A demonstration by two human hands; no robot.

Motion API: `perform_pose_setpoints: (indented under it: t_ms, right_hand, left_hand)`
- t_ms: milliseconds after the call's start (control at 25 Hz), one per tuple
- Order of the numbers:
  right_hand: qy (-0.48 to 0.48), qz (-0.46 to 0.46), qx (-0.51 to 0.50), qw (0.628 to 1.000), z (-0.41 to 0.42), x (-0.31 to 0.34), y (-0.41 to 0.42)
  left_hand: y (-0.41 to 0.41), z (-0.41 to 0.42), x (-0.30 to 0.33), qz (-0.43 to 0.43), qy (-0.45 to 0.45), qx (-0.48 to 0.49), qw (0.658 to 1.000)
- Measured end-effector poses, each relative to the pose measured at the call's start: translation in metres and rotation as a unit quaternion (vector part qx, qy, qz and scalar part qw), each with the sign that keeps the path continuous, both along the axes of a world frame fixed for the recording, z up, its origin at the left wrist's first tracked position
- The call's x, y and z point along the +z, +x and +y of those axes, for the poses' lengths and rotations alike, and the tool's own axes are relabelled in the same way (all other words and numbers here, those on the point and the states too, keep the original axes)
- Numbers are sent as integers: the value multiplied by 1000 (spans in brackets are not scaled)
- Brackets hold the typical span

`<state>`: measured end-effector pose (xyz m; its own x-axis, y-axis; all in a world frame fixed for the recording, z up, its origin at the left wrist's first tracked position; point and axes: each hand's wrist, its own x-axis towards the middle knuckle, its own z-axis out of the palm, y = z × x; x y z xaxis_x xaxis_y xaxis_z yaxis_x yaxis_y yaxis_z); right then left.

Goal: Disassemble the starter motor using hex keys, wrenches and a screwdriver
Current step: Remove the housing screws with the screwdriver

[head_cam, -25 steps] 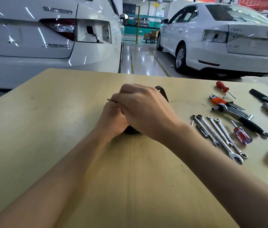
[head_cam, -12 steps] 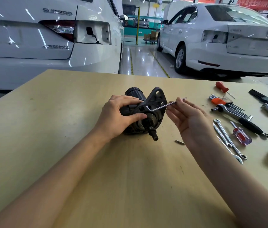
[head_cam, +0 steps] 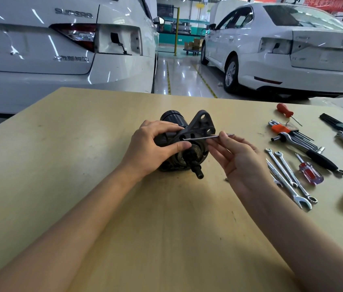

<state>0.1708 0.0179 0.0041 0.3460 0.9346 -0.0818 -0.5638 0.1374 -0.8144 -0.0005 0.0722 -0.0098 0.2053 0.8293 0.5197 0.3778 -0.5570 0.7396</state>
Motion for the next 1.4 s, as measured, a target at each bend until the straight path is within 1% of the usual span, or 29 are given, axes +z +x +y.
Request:
perform_pose_setpoints:
  t_ms: [240,280,320,400,480,560,640,720,760,800,840,880,920,960,1000,1040,1080,1120,1160,1280,1400]
  right_hand:
    - [-14,36,0,999,-2,-5,-2]
    - [-1,21,-5,1000,-3,-3,-3]
    - [18,-16,-16,1000,-3,-1,-4]
    - [68,-139,-50,987,-1,8,-7]
    - [115,-261,-82,955,3,19,-14]
    - [154,-389,-110,902,9,27,-22]
    - [196,-509,-109,831,13,31,-32]
    - [239,-629,-90,734,13,29,-43]
    - [270,-665,-90,691,11,25,-46]
    - [304,-668,-99,672,7,20,-47]
    - [328,-644,-113,681,2,17,-42]
    - [329,-606,-128,713,-2,15,-32]
    - [299,-567,-142,754,-6,14,-19]
    - [243,-539,-152,792,-9,13,-4]
    - [166,-545,-150,808,-9,12,16]
    - [76,-583,-142,796,-10,10,38]
    - [-11,-627,-130,768,-10,8,59]
    - [-77,-657,-123,740,-11,6,76]
    - [-117,-668,-123,724,-13,4,89]
    - [-183,-682,-93,702,-17,4,106]
    - [-218,-717,-81,657,-13,0,112]
  left_hand:
    - [2,1,-1,-17,2,-2,1000]
    - [1,1,-1,-17,1,-3,1000]
    - [0,1,-1,-17,0,-5,1000]
    - [-1,1,-1,-16,1,-10,1000]
    - [-1,1,-2,-16,2,-12,1000]
    - [-2,2,-2,-11,13,-12,1000]
    - [-2,2,-2,0,27,-12,1000]
    - [-3,2,-2,11,33,-10,999]
    - [-4,2,-3,15,32,-2,999]
    - [-4,2,-3,9,26,-2,1000]
    - [-4,2,-3,6,23,-5,1000]
    - [-4,2,-3,1,23,-15,1000]
    - [-4,2,-3,1,24,-17,1000]
    - [-4,2,-4,-3,21,-19,1000]
    - [-3,2,-4,-5,23,-16,1000]
    - [-2,2,-3,-7,27,-15,999]
    - [-1,2,-3,-9,31,-14,999]
    - [-1,2,-2,-12,30,-14,999]
    - [-1,2,-1,-14,26,-15,999]
    - [-2,2,0,-14,13,-14,1000]
    - [-2,0,0,-11,7,-13,1000]
